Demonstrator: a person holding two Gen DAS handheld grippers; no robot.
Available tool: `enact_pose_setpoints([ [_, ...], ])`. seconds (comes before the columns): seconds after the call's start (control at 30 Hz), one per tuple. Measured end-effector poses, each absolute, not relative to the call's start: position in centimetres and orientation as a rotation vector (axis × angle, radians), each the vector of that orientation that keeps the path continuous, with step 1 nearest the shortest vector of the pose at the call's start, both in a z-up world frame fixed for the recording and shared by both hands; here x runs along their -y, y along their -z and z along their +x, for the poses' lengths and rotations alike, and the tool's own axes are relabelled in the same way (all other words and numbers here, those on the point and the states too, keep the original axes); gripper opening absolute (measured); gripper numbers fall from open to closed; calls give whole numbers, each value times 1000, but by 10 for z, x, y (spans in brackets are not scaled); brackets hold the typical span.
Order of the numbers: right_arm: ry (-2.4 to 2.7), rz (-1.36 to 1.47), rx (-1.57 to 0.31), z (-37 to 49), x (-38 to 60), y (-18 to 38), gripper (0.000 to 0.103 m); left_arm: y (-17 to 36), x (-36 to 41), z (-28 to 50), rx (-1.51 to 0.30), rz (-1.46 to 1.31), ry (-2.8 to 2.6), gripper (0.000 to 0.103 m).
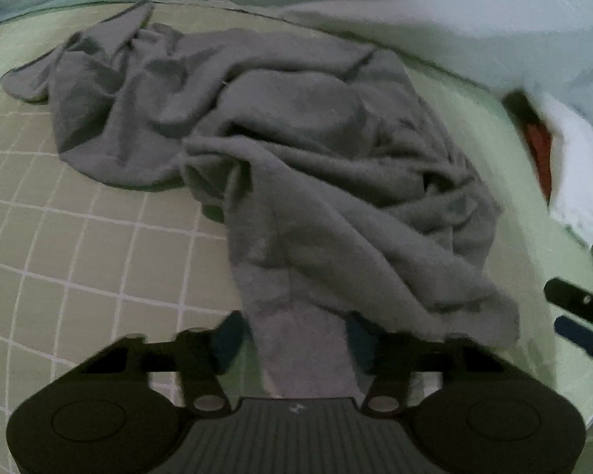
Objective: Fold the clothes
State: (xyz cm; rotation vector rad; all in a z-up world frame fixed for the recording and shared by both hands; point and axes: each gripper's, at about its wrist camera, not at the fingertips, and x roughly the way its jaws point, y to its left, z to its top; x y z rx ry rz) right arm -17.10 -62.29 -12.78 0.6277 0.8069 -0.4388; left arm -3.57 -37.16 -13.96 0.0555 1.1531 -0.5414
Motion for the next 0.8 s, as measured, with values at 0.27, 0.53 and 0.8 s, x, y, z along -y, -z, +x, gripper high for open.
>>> enact_pose_setpoints([
  [0.27,466,614,-816,-179,617,126,70,142,376,-43,-1110,200,553,0],
  [0.53,470,638,-821,-163,601,129,70,138,322,-16,-1142,131,441,1],
  [0.8,473,630,-826,-143,579,126,70,132,235,41,-1125,72,226,1],
])
